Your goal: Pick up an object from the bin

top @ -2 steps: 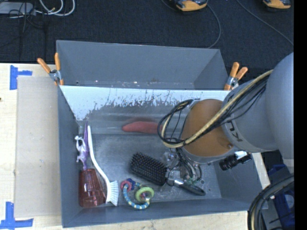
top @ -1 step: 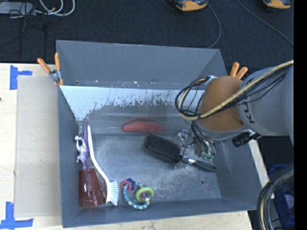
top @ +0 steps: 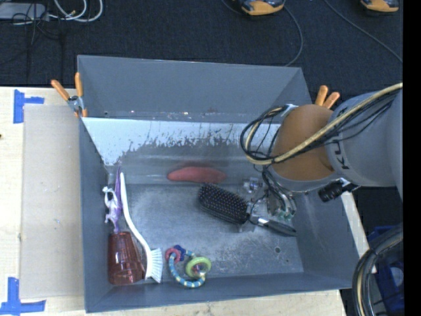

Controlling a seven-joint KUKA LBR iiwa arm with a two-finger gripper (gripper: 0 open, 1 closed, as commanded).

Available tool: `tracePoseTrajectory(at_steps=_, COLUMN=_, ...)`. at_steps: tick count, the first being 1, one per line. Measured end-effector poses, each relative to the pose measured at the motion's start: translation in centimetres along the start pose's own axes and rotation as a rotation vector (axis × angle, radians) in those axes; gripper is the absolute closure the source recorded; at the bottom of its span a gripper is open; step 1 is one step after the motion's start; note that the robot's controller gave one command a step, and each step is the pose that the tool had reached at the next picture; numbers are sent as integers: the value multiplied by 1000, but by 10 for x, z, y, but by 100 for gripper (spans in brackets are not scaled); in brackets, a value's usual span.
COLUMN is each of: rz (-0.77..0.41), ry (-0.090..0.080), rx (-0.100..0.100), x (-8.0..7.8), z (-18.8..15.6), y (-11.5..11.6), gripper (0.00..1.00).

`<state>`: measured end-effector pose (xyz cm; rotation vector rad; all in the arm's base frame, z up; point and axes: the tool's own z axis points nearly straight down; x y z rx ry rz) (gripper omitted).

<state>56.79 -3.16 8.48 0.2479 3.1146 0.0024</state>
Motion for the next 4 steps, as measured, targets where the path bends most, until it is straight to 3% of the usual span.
tracePoseTrajectory(at_steps=1, rz=-12, ry=12, rx=1, x=4, z=-52, y=-1, gripper=100)
tracePoseTrajectory(at_steps=2, rz=-8, ry=-2, rx=0, x=-8, z=-85, y=0, gripper=100)
tracePoseTrajectory(at_steps=3, rz=-6, ry=13, rx=1, x=6, z=-102, y=-2, gripper=100)
tracePoseTrajectory(at_steps=4, rz=-12, ry=11, rx=1, x=1, z=-153, y=-3, gripper=100)
